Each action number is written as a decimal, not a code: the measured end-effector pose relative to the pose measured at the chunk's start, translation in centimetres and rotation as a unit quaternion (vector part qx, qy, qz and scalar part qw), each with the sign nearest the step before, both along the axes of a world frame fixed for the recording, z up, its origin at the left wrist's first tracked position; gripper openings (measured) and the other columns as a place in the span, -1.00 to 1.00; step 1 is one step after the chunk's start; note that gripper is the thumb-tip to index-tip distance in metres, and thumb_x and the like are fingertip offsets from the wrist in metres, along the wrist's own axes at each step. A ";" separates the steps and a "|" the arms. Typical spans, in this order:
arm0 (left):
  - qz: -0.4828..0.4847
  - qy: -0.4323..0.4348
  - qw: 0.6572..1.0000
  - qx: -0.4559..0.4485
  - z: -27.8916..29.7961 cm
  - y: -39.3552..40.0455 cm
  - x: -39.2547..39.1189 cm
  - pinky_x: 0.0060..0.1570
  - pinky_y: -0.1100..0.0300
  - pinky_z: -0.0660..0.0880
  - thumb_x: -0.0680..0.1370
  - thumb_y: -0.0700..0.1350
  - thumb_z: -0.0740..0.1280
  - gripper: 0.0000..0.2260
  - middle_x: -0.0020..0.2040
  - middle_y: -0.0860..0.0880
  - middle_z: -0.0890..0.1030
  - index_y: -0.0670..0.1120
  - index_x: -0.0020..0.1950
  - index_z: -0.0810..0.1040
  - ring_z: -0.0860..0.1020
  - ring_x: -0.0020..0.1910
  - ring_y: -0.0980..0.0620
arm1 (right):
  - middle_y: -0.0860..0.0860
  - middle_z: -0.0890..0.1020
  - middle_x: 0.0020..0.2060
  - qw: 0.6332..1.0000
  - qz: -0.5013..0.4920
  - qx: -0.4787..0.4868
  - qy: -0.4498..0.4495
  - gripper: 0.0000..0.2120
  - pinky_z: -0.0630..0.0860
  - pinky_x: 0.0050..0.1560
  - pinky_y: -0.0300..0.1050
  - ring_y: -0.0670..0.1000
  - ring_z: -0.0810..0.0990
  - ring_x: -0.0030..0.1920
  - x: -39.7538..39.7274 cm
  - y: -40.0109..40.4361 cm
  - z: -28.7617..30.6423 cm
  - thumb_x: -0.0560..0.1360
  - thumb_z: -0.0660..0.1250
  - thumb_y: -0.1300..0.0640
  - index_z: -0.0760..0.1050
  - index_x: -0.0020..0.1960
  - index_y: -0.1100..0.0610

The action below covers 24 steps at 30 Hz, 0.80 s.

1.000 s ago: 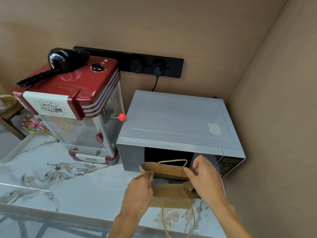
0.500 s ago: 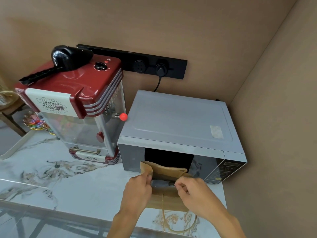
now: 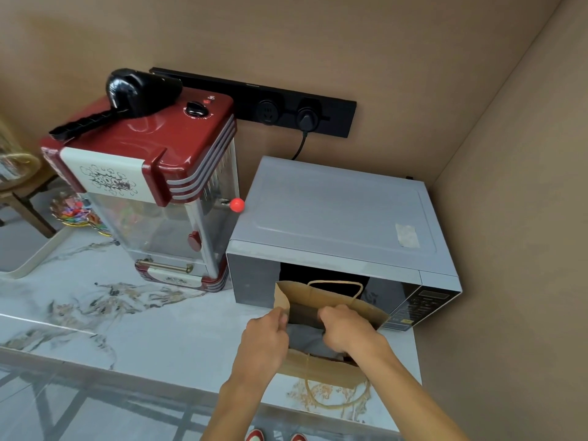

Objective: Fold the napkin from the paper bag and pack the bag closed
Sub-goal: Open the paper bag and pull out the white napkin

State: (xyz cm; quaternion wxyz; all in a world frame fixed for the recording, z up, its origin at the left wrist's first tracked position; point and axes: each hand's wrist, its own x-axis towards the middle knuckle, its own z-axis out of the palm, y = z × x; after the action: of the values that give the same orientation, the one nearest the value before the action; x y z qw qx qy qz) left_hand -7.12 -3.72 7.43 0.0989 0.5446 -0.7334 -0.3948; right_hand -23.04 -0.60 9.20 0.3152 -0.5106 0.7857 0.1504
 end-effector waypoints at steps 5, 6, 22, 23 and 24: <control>0.009 -0.009 1.000 0.018 0.4 -0.2 0.5 -0.35 0.12 0.34 0.67 -0.13 0.03 -0.73 -0.22 -0.11 0.53 -0.11 -0.08 0.48 0.47 -0.30 -0.04 | 0.15 0.51 0.26 0.998 -0.036 0.026 0.036 -0.51 0.55 0.08 0.07 0.20 0.56 0.22 -0.7 0.4 -0.9 0.48 0.43 0.24 0.39 0.37 0.15; 0.010 -0.011 1.000 0.025 0.4 -0.1 0.6 -0.36 0.12 0.32 0.66 -0.17 0.03 -0.75 -0.23 -0.11 0.52 -0.12 -0.10 0.46 0.46 -0.32 -0.05 | 0.15 0.50 0.28 0.998 -0.039 0.027 0.032 -0.47 0.56 0.08 0.06 0.21 0.55 0.22 -0.9 0.5 -1.2 0.48 0.42 0.25 0.36 0.40 0.13; -0.009 -0.097 0.995 0.026 0.7 0.0 -1.6 0.05 0.02 0.55 0.60 -0.08 0.26 -0.49 0.14 -0.17 0.57 0.02 0.52 0.17 0.60 0.10 -0.17 | 0.14 0.35 0.47 0.994 -0.024 0.078 -0.067 -0.07 0.54 0.14 0.02 0.21 0.45 0.36 -0.8 0.6 -3.8 0.43 0.41 0.27 -0.04 0.60 -0.11; -0.010 -0.079 0.996 0.041 0.7 -0.1 -1.5 0.06 0.02 0.55 0.60 -0.08 0.26 -0.47 0.14 -0.18 0.58 0.03 0.54 0.14 0.60 0.09 -0.17 | 0.14 0.37 0.46 0.995 -0.016 0.075 -0.071 -0.08 0.54 0.11 0.00 0.21 0.46 0.35 -0.8 0.6 -3.8 0.43 0.40 0.29 -0.02 0.59 -0.11; -0.010 -0.059 0.997 0.056 0.8 -0.1 -1.4 0.07 0.03 0.56 0.60 -0.09 0.25 -0.46 0.14 -0.18 0.59 0.05 0.54 0.13 0.61 0.09 -0.17 | 0.13 0.40 0.44 0.995 -0.007 0.072 -0.074 -0.12 0.54 0.08 -0.02 0.20 0.48 0.33 -0.6 0.5 -3.8 0.43 0.40 0.29 0.03 0.58 -0.10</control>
State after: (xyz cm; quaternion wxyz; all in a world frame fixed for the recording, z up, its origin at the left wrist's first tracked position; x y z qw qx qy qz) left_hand -8.56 -3.85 8.19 0.0208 0.5644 -0.7201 -0.4031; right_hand -23.69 -0.08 5.44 0.4096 -0.4906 0.7509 0.1662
